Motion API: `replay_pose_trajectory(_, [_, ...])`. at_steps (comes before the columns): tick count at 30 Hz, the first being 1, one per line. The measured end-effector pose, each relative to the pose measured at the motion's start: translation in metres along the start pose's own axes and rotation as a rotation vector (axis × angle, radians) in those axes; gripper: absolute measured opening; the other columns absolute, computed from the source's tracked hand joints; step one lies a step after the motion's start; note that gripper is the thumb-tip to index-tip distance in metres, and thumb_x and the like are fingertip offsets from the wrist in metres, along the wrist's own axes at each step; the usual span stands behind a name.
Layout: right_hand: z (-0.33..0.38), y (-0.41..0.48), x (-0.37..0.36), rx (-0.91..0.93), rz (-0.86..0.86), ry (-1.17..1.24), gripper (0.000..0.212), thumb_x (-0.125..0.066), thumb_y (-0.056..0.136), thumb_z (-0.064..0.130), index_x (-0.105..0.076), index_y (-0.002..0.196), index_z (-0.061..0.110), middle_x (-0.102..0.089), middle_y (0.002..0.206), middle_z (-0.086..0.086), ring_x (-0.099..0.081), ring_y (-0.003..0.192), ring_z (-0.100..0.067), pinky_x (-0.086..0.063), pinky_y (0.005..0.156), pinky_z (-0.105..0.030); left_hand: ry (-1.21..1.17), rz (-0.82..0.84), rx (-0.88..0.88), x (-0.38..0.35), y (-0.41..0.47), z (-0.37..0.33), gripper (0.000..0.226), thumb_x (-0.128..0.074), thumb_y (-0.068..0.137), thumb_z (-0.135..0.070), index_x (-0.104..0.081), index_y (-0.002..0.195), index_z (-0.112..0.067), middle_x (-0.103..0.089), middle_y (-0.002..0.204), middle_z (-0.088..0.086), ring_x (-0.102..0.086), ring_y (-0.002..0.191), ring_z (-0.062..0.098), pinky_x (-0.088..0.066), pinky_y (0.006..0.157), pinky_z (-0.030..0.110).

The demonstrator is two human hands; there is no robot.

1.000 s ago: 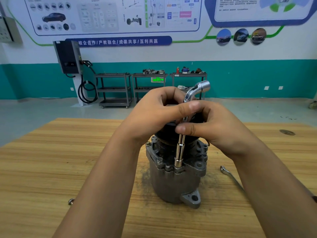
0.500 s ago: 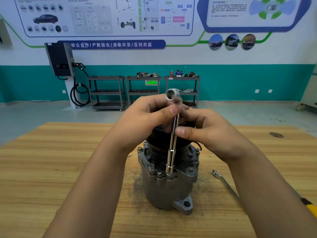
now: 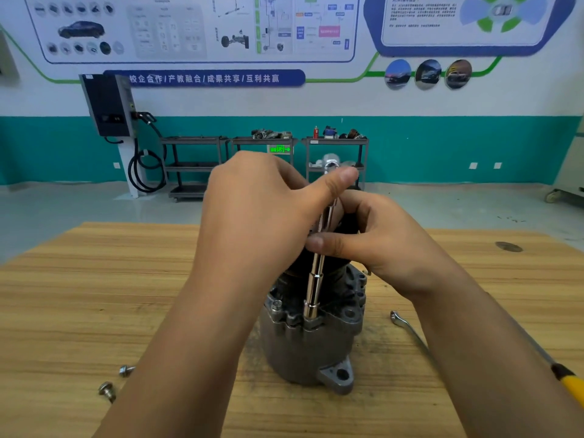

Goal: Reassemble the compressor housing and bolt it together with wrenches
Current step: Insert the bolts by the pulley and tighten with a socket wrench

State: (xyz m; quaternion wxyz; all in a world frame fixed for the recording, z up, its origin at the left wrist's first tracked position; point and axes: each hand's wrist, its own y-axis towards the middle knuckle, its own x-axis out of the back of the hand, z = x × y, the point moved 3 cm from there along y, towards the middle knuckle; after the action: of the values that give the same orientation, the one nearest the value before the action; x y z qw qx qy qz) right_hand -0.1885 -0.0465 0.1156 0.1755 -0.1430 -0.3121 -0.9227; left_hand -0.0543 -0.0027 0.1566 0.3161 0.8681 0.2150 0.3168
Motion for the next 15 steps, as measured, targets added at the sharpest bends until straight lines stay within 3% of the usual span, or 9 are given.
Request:
replay_pose_trajectory(2, [0.003,0.000,-0.003,0.002,-0.041,-0.031,0.041,-0.078,0.061,0.032,-0.055,0.075,0.001,-0.061,0.072,-0.013,-0.063,0.076,-0.032,-0.051,0.074,-0.054,0.020,-0.040,-0.013,0.001,-0.002,-0.003,0.043,-0.065,0.065,-0.068,-0.061,0.065,-0.025,-0.060,0.056,-0.008,-0.059,0.060,0.004,-0.047,0.054,0.029])
replay_pose_trajectory(4, [0.006,0.000,-0.007,0.011,-0.066,-0.061,0.049,-0.075,0.057,0.040,-0.056,0.076,-0.001,-0.061,0.074,-0.016,-0.062,0.075,-0.033,-0.050,0.072,-0.055,-0.014,-0.041,-0.023,-0.002,-0.004,-0.005,0.037,-0.071,0.067,-0.061,-0.059,0.079,-0.028,-0.062,0.066,-0.012,-0.062,0.071,0.007,-0.053,0.064,0.034])
replay_pose_trajectory(7, [0.009,0.001,-0.011,0.021,-0.084,-0.081,0.050,-0.068,0.055,0.045,-0.058,0.078,0.001,-0.063,0.077,-0.016,-0.064,0.076,-0.031,-0.051,0.074,-0.053,-0.096,0.029,-0.063,-0.005,-0.003,-0.006,0.026,-0.075,0.072,-0.045,-0.060,0.089,-0.033,-0.064,0.068,-0.017,-0.061,0.069,-0.003,-0.051,0.065,0.019])
replay_pose_trajectory(10, [0.008,0.001,-0.011,0.013,-0.066,-0.110,0.032,-0.072,0.059,0.043,-0.063,0.078,0.018,-0.066,0.076,-0.003,-0.065,0.073,-0.016,-0.052,0.072,-0.046,-0.212,0.137,-0.130,-0.004,0.000,-0.005,0.016,-0.073,0.079,-0.028,-0.061,0.078,-0.039,-0.066,0.071,-0.022,-0.061,0.074,-0.011,-0.046,0.065,0.006])
replay_pose_trajectory(12, [0.006,0.001,-0.010,0.013,0.014,-0.106,0.016,-0.072,0.068,0.036,-0.068,0.083,0.032,-0.071,0.086,0.011,-0.067,0.083,-0.005,-0.053,0.078,-0.038,-0.290,0.248,-0.149,-0.004,0.001,-0.002,0.019,-0.069,0.083,-0.022,-0.062,0.079,-0.039,-0.068,0.078,-0.019,-0.062,0.075,-0.007,-0.049,0.067,0.012])
replay_pose_trajectory(15, [0.005,0.000,-0.005,0.028,0.132,-0.007,0.019,-0.066,0.077,0.023,-0.071,0.091,0.036,-0.072,0.094,0.013,-0.066,0.094,-0.004,-0.050,0.081,-0.024,-0.295,0.362,-0.207,-0.005,0.003,0.001,0.024,-0.062,0.089,-0.019,-0.058,0.084,-0.043,-0.062,0.079,-0.014,-0.057,0.074,-0.002,-0.046,0.069,0.018])
